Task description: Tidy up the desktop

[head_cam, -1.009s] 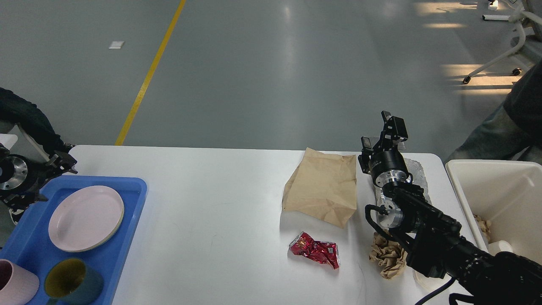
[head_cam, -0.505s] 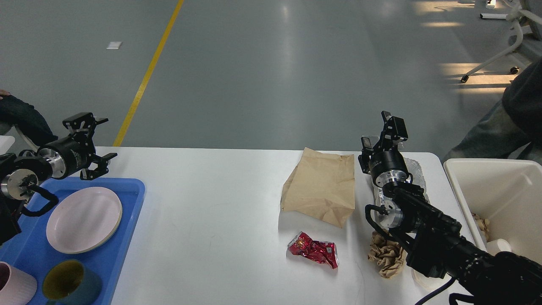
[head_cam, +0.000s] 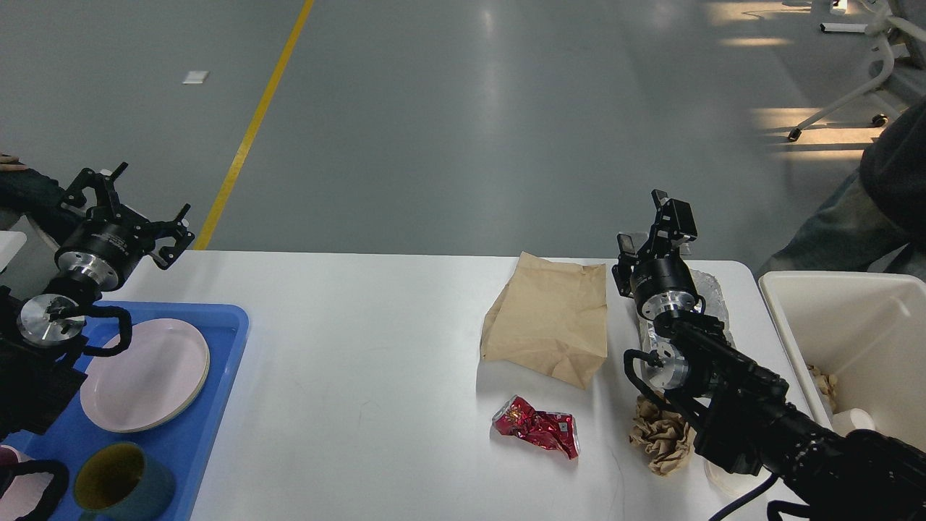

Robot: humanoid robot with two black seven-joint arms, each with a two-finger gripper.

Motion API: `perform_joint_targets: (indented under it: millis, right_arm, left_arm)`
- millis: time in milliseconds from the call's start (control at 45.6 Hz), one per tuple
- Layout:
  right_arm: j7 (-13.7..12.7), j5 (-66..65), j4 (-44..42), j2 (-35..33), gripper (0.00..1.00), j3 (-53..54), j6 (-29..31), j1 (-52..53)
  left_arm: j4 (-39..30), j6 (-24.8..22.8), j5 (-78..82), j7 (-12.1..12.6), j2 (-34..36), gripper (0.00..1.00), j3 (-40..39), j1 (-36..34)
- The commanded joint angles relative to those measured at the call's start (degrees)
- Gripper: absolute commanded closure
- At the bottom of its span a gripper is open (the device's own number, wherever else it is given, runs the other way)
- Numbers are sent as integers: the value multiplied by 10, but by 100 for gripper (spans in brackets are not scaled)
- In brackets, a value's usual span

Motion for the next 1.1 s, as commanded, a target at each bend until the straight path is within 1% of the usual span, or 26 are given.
perform_joint_targets:
  millis: [0,66,154,241,483,658,856,1075]
  right_arm:
    - [0,0,0,0,0,0,0,0]
    - [0,0,0,0,0,0,0,0]
    - [0,0,0,0,0,0,0,0]
    - [0,0,0,0,0,0,0,0]
    - [0,0,0,0,0,0,0,0]
    - [0,0,0,0,0,0,0,1]
    - [0,0,0,0,0,0,0,0]
    - [0,0,0,0,0,0,0,1]
  left_arm:
    - [0,52,-7,-55,-3,3,-32,-4]
    - [0,65,-5,-83,-3,3,-26,-10]
    - [-1,64,1,-116,-3,3,-22,-13]
    - [-3,64,2,-133,-4,3,-21,-14]
    - [-7,53,2,-133,-20,3,-22,-24]
    - [-7,60,3,-132,-24,3,-17,-31]
    - [-7,29,1,-135,-35,3,-14,-23]
    - [-7,25,1,-135,-40,3,-12,-16]
